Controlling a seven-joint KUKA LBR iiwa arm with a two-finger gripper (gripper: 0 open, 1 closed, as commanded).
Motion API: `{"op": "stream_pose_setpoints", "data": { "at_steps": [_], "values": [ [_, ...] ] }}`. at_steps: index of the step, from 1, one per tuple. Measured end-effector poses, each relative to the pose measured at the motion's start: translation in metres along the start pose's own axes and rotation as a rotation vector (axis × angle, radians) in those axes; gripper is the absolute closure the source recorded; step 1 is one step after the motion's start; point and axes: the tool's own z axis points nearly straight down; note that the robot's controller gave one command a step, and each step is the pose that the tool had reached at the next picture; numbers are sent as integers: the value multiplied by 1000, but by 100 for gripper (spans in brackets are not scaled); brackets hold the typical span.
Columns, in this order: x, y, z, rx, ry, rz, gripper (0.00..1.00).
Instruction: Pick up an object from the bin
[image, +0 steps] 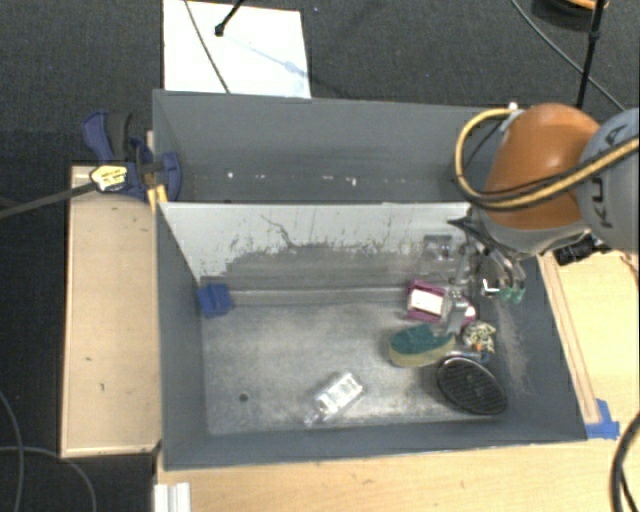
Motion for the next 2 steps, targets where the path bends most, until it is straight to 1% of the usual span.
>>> {"op": "stream_pose_setpoints", "data": {
  "at_steps": [1,2],
  "values": [
    [40,-43,98,0,-17,-212,0],
    [39,-44,95,3,-19,-214,100]
  ]
}}
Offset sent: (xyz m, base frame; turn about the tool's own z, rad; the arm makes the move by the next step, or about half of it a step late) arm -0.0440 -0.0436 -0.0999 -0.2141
